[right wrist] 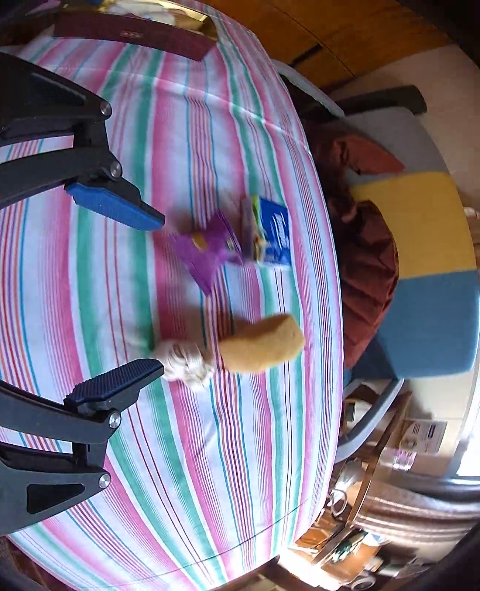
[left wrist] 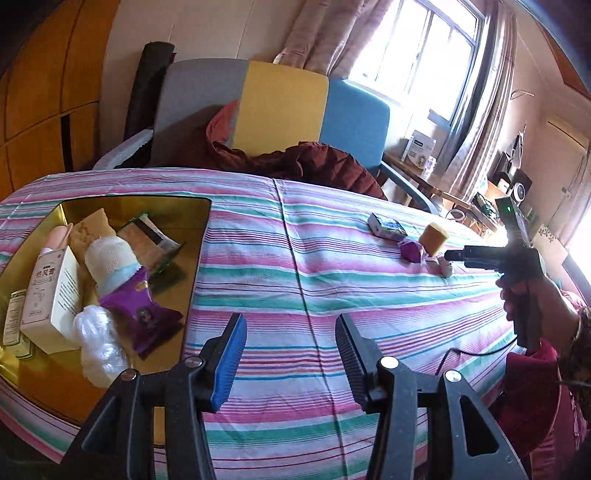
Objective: Organize objects
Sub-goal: 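Move the right gripper to the white rope bundle and grasp it, then grasp the purple snack packet with the left gripper while the right holds the rope bundle, then carry the purple packet and rope bundle over the gold tray with both grippers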
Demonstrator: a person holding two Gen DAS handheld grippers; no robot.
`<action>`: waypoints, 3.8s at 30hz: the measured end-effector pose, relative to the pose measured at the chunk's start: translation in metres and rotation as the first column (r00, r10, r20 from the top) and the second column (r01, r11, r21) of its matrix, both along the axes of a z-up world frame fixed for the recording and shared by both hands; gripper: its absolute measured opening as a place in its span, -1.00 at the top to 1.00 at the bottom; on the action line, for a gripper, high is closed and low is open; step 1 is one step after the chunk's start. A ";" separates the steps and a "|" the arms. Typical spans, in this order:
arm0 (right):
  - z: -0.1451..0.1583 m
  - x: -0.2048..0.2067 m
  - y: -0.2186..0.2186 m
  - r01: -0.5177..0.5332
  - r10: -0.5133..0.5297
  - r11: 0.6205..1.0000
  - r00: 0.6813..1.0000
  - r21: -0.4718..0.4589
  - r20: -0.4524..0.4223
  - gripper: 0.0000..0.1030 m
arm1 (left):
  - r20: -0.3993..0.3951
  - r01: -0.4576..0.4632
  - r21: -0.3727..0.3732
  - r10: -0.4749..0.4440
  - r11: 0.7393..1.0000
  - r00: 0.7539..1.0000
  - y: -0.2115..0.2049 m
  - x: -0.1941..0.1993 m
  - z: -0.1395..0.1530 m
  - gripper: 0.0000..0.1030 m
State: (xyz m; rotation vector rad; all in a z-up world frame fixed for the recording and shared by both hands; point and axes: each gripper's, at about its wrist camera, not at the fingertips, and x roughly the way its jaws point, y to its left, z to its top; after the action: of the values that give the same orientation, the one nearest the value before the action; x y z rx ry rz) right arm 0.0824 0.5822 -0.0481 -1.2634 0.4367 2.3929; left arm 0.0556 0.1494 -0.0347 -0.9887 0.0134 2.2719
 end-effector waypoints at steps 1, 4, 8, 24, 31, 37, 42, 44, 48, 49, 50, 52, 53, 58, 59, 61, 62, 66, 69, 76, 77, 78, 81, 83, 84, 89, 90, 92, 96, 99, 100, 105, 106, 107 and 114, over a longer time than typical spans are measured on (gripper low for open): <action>-0.001 0.000 0.013 0.019 -0.019 1.000 1.000 -0.010 -0.004 -0.41 | 0.005 0.008 -0.005 -0.008 1.000 1.000 0.004 0.002 -0.002 0.02; -0.008 -0.003 0.041 0.060 -0.061 0.997 0.998 -0.055 -0.016 -0.38 | 0.019 0.029 -0.025 -0.028 0.999 0.999 0.013 0.006 -0.006 0.02; -0.023 -0.009 0.061 0.080 -0.085 0.989 0.996 -0.121 -0.036 -0.26 | 0.032 0.056 -0.056 -0.054 0.997 0.998 0.027 0.010 -0.012 0.02; -0.039 -0.031 0.031 -0.124 0.117 0.966 0.992 -0.226 -0.045 0.45 | 0.113 0.155 -0.062 -0.147 0.986 0.983 0.091 0.005 -0.025 0.02; -0.028 -0.033 -0.012 -0.277 0.266 0.936 0.961 -0.219 -0.075 0.46 | 0.123 0.150 -0.079 -0.140 0.985 0.983 0.107 -0.007 -0.022 0.02; -0.031 -0.023 0.021 -0.108 0.111 0.979 0.994 -0.174 0.004 0.46 | 0.131 0.176 -0.099 -0.162 0.979 0.978 0.147 -0.025 -0.022 0.01; -0.038 -0.020 0.039 -0.042 0.054 0.981 0.997 -0.188 0.060 0.46 | 0.147 0.210 -0.101 -0.194 0.973 0.970 0.197 -0.038 -0.025 -0.14; -0.038 -0.022 0.037 -0.050 0.063 0.983 0.996 -0.178 0.070 0.45 | 0.157 0.223 -0.100 -0.206 0.970 0.966 0.218 -0.042 -0.027 -0.15; -0.043 -0.023 0.036 -0.062 0.083 0.981 0.991 -0.185 0.105 0.34 | 0.164 0.254 -0.108 -0.235 0.961 0.958 0.264 -0.050 -0.031 -0.17; -0.045 -0.022 0.037 -0.061 0.083 0.978 0.991 -0.198 0.107 0.35 | 0.164 0.259 -0.110 -0.239 0.960 0.957 0.273 -0.053 -0.032 -0.17; -0.044 -0.021 0.038 -0.059 0.081 0.978 0.991 -0.199 0.103 0.37 | 0.167 0.265 -0.118 -0.244 0.957 0.955 0.283 -0.055 -0.035 -0.17; -0.041 -0.019 0.042 -0.043 0.062 0.982 0.993 -0.186 0.101 0.38 | 0.156 0.270 -0.143 -0.248 0.952 0.956 0.298 -0.060 -0.037 -0.17; -0.040 -0.017 0.046 -0.031 0.050 0.984 0.994 -0.177 0.101 0.39 | 0.146 0.274 -0.155 -0.252 0.949 0.957 0.305 -0.062 -0.039 -0.17; -0.038 -0.010 0.065 0.041 -0.026 0.974 0.997 -0.221 0.073 0.39 | 0.095 0.293 -0.245 -0.278 0.924 0.956 0.333 -0.071 -0.054 -0.17; -0.037 -0.008 0.067 0.050 -0.035 0.973 0.997 -0.225 0.068 0.39 | 0.100 0.297 -0.239 -0.281 0.925 0.955 0.336 -0.073 -0.057 -0.17; -0.036 -0.007 0.072 0.052 -0.039 0.972 0.997 -0.228 0.064 0.39 | 0.094 0.291 -0.238 -0.276 0.927 0.956 0.341 -0.078 -0.060 -0.17; -0.036 -0.007 0.071 0.049 -0.036 0.971 0.997 -0.232 0.061 0.39 | 0.088 0.293 -0.237 -0.280 0.926 0.956 0.343 -0.079 -0.062 -0.17; -0.036 -0.007 0.070 0.025 -0.012 0.968 0.999 -0.251 0.053 0.39 | 0.063 0.307 -0.214 -0.301 0.927 0.952 0.342 -0.080 -0.074 -0.17; -0.038 -0.002 0.073 0.010 0.003 0.964 0.999 -0.266 0.047 0.39 | 0.067 0.300 -0.160 -0.293 0.940 0.954 0.332 -0.083 -0.073 0.12; -0.039 0.005 0.076 -0.018 0.024 0.948 1.000 -0.318 0.017 0.39 | 0.039 0.259 -0.130 -0.256 0.957 0.966 0.309 -0.081 -0.072 0.33; -0.039 0.007 0.074 -0.021 0.027 0.946 1.000 -0.323 0.012 0.39 | 0.029 0.248 -0.121 -0.246 0.961 0.969 0.304 -0.080 -0.070 0.33; -0.039 0.006 0.072 -0.027 0.031 0.945 0.999 -0.327 0.007 0.39 | 0.021 0.237 -0.108 -0.236 0.965 0.971 0.297 -0.079 -0.068 0.33; -0.040 -0.002 0.063 -0.054 0.054 0.938 0.999 -0.342 -0.009 0.39 | -0.007 0.199 -0.076 -0.200 0.977 0.980 0.277 -0.076 -0.063 0.33; -0.042 -0.009 0.056 -0.072 0.071 0.934 0.997 -0.350 -0.014 0.39 | -0.018 0.187 -0.065 -0.189 0.980 0.982 0.265 -0.073 -0.060 0.33; -0.043 -0.010 0.054 -0.079 0.079 0.933 0.997 -0.352 -0.015 0.39 | -0.022 0.184 -0.061 -0.186 0.981 0.982 0.259 -0.070 -0.059 0.33; -0.047 -0.014 0.046 -0.108 0.109 0.924 0.994 -0.367 -0.020 0.39 | -0.016 0.173 -0.046 -0.174 0.984 0.985 0.233 -0.058 -0.059 0.33; -0.047 -0.014 0.044 -0.114 0.114 0.923 0.993 -0.368 -0.023 0.39 | -0.011 0.170 -0.041 -0.171 0.985 0.985 0.228 -0.056 -0.059 0.33; -0.046 -0.017 0.039 -0.132 0.129 0.924 0.991 -0.360 -0.031 0.39 | -0.001 0.160 -0.026 -0.160 0.987 0.987 0.217 -0.054 -0.059 0.33; -0.043 -0.022 0.031 -0.169 0.163 0.928 0.986 -0.332 -0.046 0.39 | 0.012 0.124 0.004 -0.124 0.992 0.992 0.193 -0.052 -0.052 0.33; -0.042 -0.025 0.028 -0.182 0.174 0.930 0.983 -0.321 -0.053 0.39 | 0.020 0.118 0.006 -0.118 0.993 0.993 0.175 -0.047 -0.049 0.33; -0.042 -0.026 0.028 -0.183 0.175 0.929 0.983 -0.321 -0.055 0.39 | 0.026 0.120 0.008 -0.121 0.993 0.992 0.169 -0.045 -0.049 0.33; -0.046 -0.026 0.025 -0.177 0.174 0.933 0.984 -0.313 -0.037 0.38 | 0.057 0.079 0.038 -0.081 0.996 0.995 0.130 -0.039 -0.044 0.33; -0.047 -0.026 0.025 -0.178 0.177 0.934 0.984 -0.310 -0.031 0.38 | 0.065 0.071 0.045 -0.074 0.996 0.995 0.123 -0.039 -0.043 0.33; -0.048 -0.027 0.023 -0.181 0.182 0.934 0.983 -0.307 -0.025 0.38 | 0.071 0.065 0.053 -0.069 0.996 0.995 0.115 -0.038 -0.041 0.33; -0.048 -0.030 0.013 -0.214 0.216 0.935 0.976 -0.282 -0.023 0.38 | 0.053 0.019 0.079 -0.024 0.997 0.998 0.067 -0.032 -0.025 0.33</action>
State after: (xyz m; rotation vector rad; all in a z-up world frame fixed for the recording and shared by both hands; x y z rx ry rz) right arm 0.0527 0.5955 -0.0964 -1.5136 0.6919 2.5737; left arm 0.0241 0.2167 -0.0593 -1.0031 -0.0872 2.2083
